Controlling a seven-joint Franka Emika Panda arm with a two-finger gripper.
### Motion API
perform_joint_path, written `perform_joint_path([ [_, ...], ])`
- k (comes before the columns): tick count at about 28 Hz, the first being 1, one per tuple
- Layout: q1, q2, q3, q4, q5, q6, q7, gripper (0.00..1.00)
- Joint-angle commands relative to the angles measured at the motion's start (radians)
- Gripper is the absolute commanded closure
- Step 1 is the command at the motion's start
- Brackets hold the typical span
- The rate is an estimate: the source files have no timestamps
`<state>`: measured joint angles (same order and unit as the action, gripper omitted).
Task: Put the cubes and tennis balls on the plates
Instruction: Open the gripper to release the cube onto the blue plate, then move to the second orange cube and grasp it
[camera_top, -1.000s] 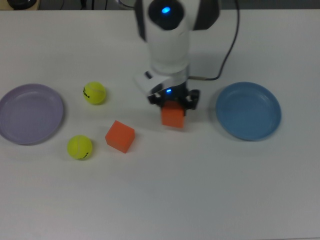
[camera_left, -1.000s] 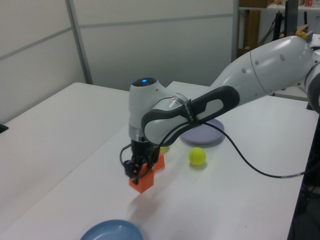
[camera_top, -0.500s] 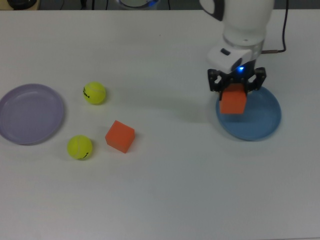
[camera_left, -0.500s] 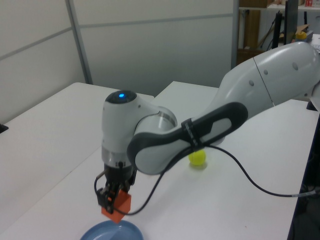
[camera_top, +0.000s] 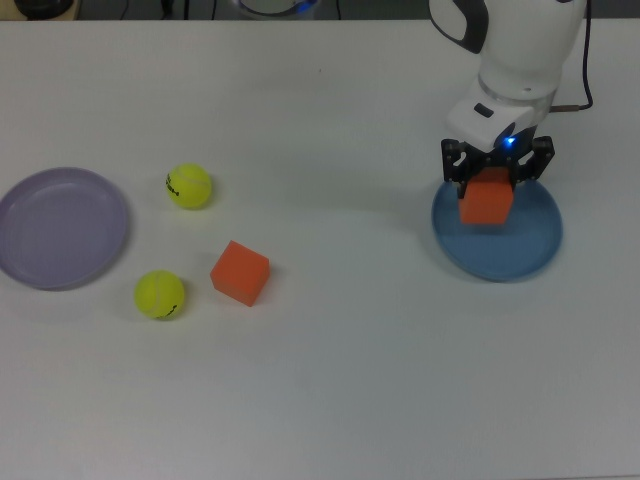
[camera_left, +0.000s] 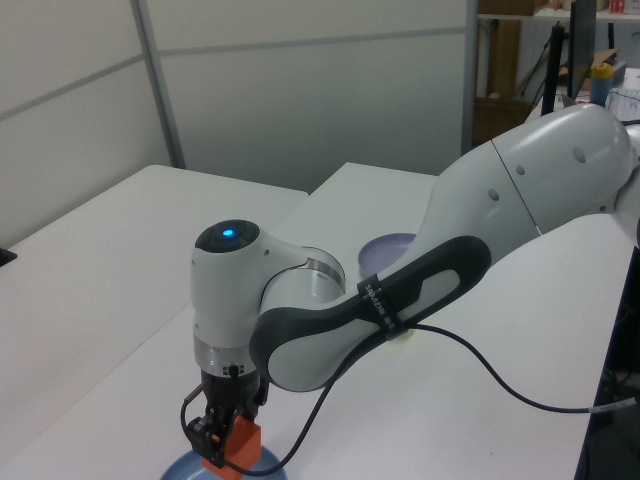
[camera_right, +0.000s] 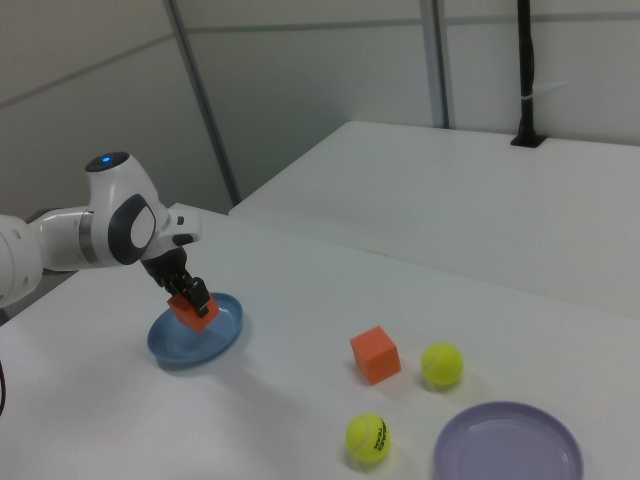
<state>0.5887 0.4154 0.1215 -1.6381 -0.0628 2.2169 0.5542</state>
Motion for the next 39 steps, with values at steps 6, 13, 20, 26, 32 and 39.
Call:
perform_joint_path([
  [6, 0.014, 0.01, -0.011, 0.038, -0.012, 0.02, 0.061, 0.0],
  [13, -0.035, -0.029, -0.062, 0.053, -0.006, 0.006, 0.056, 0.0],
  [20, -0.139, -0.043, -0.125, 0.052, -0.005, -0.022, 0.035, 0.0],
  [26, -0.242, -0.036, -0.126, 0.052, -0.002, -0.02, -0.005, 0.0],
  [32, -0.308, -0.017, -0.126, 0.052, 0.02, -0.016, -0.042, 0.0],
  [39, -0.348, 0.022, -0.128, 0.053, 0.024, -0.011, -0.074, 0.0],
])
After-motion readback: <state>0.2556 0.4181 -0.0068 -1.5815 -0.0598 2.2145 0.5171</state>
